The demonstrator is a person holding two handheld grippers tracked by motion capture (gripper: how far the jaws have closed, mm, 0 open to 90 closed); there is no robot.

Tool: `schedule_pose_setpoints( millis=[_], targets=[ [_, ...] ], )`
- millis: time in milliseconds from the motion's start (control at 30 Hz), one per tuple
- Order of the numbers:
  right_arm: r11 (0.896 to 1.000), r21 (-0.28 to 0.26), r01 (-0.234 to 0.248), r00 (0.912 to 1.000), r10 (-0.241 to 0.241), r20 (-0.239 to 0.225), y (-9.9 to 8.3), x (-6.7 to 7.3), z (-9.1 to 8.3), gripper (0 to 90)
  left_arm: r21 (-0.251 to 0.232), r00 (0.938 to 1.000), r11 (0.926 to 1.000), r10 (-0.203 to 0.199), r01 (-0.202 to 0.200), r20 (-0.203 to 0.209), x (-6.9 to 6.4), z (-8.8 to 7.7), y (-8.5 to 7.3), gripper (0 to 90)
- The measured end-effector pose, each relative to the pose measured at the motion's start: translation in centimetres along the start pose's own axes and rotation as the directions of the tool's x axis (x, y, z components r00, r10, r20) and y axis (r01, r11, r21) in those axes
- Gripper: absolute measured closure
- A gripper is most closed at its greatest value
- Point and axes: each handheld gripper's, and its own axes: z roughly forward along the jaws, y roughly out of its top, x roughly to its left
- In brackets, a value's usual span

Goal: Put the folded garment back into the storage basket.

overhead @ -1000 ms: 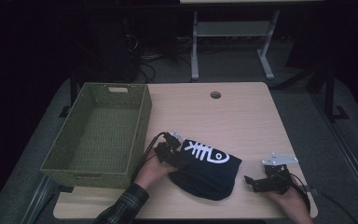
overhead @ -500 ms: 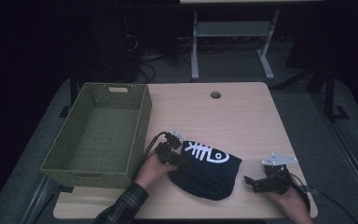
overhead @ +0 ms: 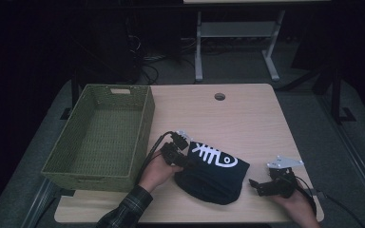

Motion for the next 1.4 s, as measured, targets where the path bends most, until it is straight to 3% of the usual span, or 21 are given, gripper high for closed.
schedule_pose_setpoints(
  millis=[400, 600, 1033, 1400],
  targets=[
    [1.000, 0.000, 0.000, 1.0000, 0.000, 0.000, 0.0, 0.0, 0.0, 2.1, -0.005, 0.9986, 0.9986, 0.052, -0.052, -0.003, -2.3, -3.2, 2.4, 71.4],
    [1.000, -0.002, 0.000, 1.0000, 0.000, 0.000, 0.0, 0.0, 0.0, 2.1, -0.011, 0.9953, 0.9961, 0.087, -0.088, -0.041, -2.9, -5.1, 3.2, 71.3],
    [1.000, -0.003, -0.001, 1.0000, 0.001, 0.000, 0.0, 0.0, 0.0, 2.0, -0.014, 0.9942, 0.9953, 0.095, -0.096, -0.050, -2.9, -8.6, 4.1, 71.2],
    [1.000, -0.003, -0.001, 1.0000, 0.001, 0.000, 0.0, 0.0, 0.0, 2.1, -0.003, 0.9934, 0.9948, 0.101, -0.101, -0.055, -2.7, -12.5, 4.9, 71.1]
  ],
)
